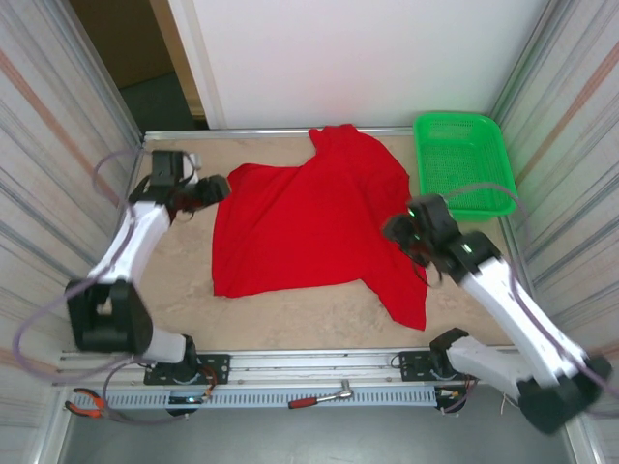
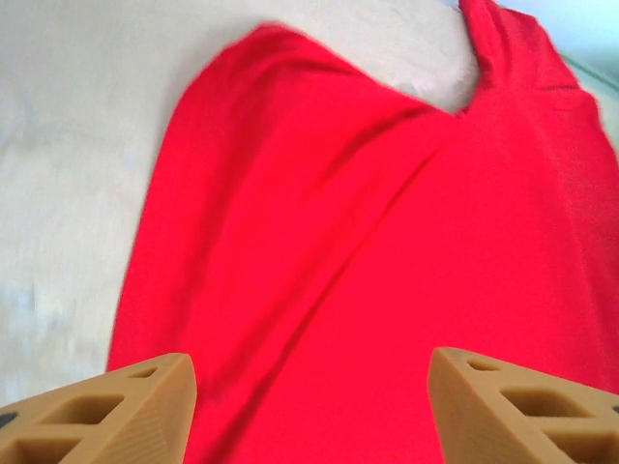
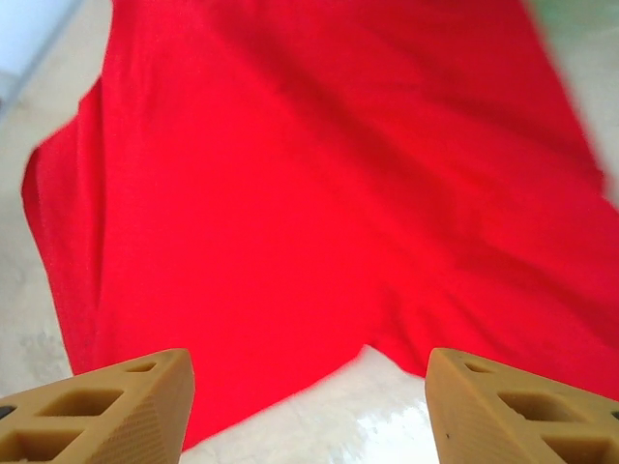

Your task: Fold the inside-out t-shirt

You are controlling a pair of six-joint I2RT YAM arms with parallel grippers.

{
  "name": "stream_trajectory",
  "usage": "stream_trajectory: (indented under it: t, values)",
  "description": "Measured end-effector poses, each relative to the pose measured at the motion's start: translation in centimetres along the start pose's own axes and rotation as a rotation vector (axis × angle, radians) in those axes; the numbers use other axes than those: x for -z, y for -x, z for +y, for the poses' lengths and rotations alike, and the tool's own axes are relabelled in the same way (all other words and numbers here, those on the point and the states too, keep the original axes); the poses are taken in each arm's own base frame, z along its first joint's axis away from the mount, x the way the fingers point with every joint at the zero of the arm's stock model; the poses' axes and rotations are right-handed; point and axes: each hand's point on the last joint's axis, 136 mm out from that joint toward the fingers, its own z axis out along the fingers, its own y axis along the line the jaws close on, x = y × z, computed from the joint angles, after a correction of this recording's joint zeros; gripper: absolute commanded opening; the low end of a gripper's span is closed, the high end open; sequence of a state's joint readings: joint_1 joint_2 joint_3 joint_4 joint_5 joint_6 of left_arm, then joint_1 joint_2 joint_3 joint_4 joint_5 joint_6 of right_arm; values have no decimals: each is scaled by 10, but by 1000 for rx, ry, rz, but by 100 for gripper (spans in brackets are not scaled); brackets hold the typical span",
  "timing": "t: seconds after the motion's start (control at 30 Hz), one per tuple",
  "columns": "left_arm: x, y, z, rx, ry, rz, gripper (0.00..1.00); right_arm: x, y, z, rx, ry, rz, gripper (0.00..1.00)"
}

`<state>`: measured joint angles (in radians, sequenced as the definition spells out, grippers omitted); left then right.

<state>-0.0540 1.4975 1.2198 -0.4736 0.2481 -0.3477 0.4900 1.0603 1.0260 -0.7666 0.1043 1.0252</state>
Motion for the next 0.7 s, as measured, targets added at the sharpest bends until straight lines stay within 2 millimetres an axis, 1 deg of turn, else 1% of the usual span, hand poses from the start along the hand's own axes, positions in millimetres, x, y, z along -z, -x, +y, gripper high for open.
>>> stream_trajectory:
  t: [0.07, 0.1, 0.17, 0.23, 0.33, 0.43, 0.53, 0.6, 0.7]
  values:
    - [-34, 23, -4, -86, 33, 11, 63, -40, 11, 26, 29, 6, 47, 63]
    - [-47, 32, -6, -120, 48, 17, 63, -56, 16, 34, 34, 10, 67, 63]
    - [-79, 54, -11, -214, 89, 19, 63, -94, 31, 50, 39, 17, 95, 62]
    - [-106, 68, -16, -292, 123, 22, 62, -123, 43, 62, 39, 24, 120, 61]
    - [-145, 80, -17, -407, 183, 42, 61, -163, 63, 80, 51, 35, 130, 61]
    - [-176, 81, -13, -492, 235, 80, 61, -192, 75, 86, 61, 33, 130, 60]
    - [-198, 79, -2, -549, 282, 116, 61, -209, 79, 85, 63, 24, 140, 60]
    - [-204, 73, 9, -567, 310, 147, 60, -219, 82, 81, 55, 15, 147, 60]
    - [-207, 69, 24, -574, 348, 178, 60, -231, 85, 73, 43, -5, 154, 59]
